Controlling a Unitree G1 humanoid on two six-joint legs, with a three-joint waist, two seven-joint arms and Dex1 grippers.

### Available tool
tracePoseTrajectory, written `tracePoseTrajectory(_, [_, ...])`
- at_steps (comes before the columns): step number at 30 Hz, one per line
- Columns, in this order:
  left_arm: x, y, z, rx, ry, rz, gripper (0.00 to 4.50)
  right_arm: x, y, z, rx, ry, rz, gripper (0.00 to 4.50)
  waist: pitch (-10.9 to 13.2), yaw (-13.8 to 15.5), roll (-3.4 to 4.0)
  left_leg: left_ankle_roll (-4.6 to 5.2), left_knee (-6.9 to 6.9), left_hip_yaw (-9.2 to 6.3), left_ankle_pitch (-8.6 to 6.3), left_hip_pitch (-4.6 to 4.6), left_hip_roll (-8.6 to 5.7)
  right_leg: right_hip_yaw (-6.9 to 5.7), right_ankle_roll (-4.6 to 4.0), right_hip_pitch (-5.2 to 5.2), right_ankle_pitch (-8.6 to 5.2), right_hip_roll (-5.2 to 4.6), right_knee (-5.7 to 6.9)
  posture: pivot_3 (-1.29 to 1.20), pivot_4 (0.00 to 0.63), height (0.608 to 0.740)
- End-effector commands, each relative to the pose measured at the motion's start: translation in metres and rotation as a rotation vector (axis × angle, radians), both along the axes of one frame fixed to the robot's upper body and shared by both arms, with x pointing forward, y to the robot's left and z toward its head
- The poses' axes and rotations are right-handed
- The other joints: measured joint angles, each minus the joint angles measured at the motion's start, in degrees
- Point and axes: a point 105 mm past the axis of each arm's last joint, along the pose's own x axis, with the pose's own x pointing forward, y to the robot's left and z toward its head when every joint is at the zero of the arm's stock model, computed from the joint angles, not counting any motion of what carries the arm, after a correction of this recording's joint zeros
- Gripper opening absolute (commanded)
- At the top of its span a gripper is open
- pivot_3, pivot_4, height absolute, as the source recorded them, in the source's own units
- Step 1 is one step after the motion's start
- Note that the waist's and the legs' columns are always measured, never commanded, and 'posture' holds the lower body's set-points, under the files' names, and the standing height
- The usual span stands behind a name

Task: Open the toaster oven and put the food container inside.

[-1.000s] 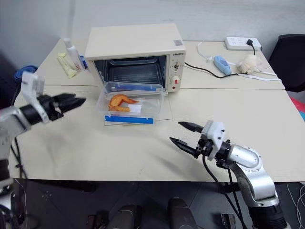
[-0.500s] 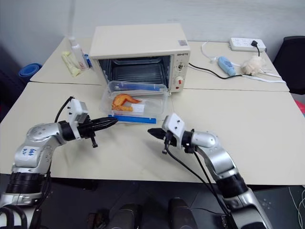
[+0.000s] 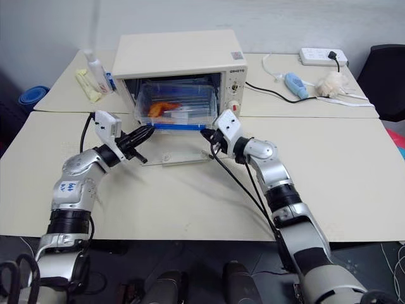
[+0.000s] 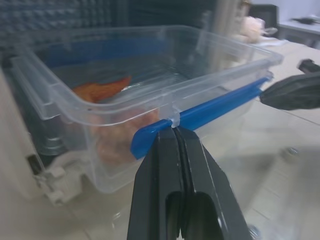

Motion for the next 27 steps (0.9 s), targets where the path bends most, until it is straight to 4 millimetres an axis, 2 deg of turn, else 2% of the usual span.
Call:
tracePoseTrajectory(1, [0.012, 0.001, 0.017, -0.02, -0.075, 0.053, 0.02, 0.013, -0.002, 0.021, 0.046, -0.077, -0.067, 0.0, 0.0, 0.0, 0.0, 0.0, 0.02, 0.0, 0.0, -0.02, 0.0, 0.0, 0.0, -0.02, 0.0, 0.0, 0.05, 0.0, 0.15, 0.74])
tracePoseTrajectory(8, [0.029, 0.0, 0.015, -0.037, -0.084, 0.112, 0.02, 0.032, -0.008, 0.028, 0.067, -0.083, -0.178, 0.0, 0.0, -0.4, 0.0, -0.01, -0.03, 0.04, 0.01, -0.17, -0.01, 0.01, 0.02, -0.14, 0.01, -0.02, 0.09, 0.0, 0.15, 0.74])
tracePoseTrajectory(12, [0.026, 0.005, 0.013, -0.01, -0.087, 0.095, 0.02, 0.027, -0.002, 0.031, 0.086, -0.049, -0.094, 0.0, 0.0, -1.3, 0.0, -0.07, 0.05, 0.05, 0.04, -0.51, 0.0, 0.02, 0.02, -0.54, 0.01, -0.02, 0.27, 0.0, 0.15, 0.74])
tracePoseTrajectory(14, [0.011, 0.015, 0.009, 0.082, -0.076, 0.039, 0.02, 0.007, 0.001, 0.029, 0.085, -0.012, 0.083, 0.0, 0.0, -1.9, 0.0, -0.09, 0.13, 0.04, 0.06, -0.76, 0.0, 0.01, 0.03, -0.77, 0.02, -0.01, 0.35, 0.0, 0.15, 0.74])
tracePoseTrajectory(16, [-0.01, 0.022, 0.009, 0.155, -0.066, -0.056, 0.02, -0.012, -0.009, 0.028, 0.053, -0.019, 0.172, 0.0, 0.0, -2.9, 0.01, -0.1, 0.03, 0.03, 0.06, -0.77, 0.03, 0.0, 0.04, -0.82, 0.02, 0.0, 0.37, 0.0, 0.15, 0.74])
tracePoseTrajectory(18, [-0.028, 0.028, 0.012, 0.163, -0.049, -0.126, 0.02, -0.022, -0.024, 0.026, 0.033, -0.001, 0.173, 0.0, 0.0, -2.9, 0.01, -0.1, 0.0, 0.0, 0.05, -0.83, 0.03, -0.02, 0.03, -0.92, 0.02, -0.03, 0.42, 0.0, 0.15, 0.74])
tracePoseTrajectory(21, [-0.069, 0.042, 0.022, 0.187, -0.023, -0.245, 0.02, -0.033, -0.066, 0.009, -0.047, 0.05, 0.117, 0.0, 0.0, -2.8, 0.01, -0.08, 0.15, 0.0, 0.04, -1.0, -0.02, 0.01, 0.03, -1.03, 0.02, -0.11, 0.42, 0.0, 0.15, 0.74])
tracePoseTrajectory(24, [-0.105, 0.051, 0.023, 0.213, 0.06, -0.353, 0.6, -0.031, -0.102, -0.026, -0.121, 0.134, 0.028, 0.0, 0.0, -2.6, 0.01, -0.04, 0.15, 0.01, 0.05, -0.9, 0.0, 0.01, 0.03, -0.92, 0.02, -0.1, 0.39, 0.0, 0.15, 0.74])
tracePoseTrajectory(25, [-0.111, 0.052, 0.025, 0.214, 0.07, -0.365, 0.89, -0.03, -0.107, -0.036, -0.136, 0.153, 0.017, 0.0, 0.0, -2.6, 0.02, -0.02, 0.12, 0.05, 0.05, -0.79, -0.01, 0.04, 0.02, -0.86, 0.01, -0.1, 0.21, 0.0, 0.15, 0.74])
tracePoseTrajectory(27, [-0.121, 0.05, 0.027, 0.218, 0.057, -0.397, 1.46, -0.029, -0.105, -0.046, -0.114, 0.181, 0.034, 0.0, 0.0, -2.4, 0.07, 0.06, -0.01, 0.04, 0.07, -0.59, 0.0, 0.03, 0.02, -0.62, 0.01, -0.09, 0.09, 0.0, 0.15, 0.74])
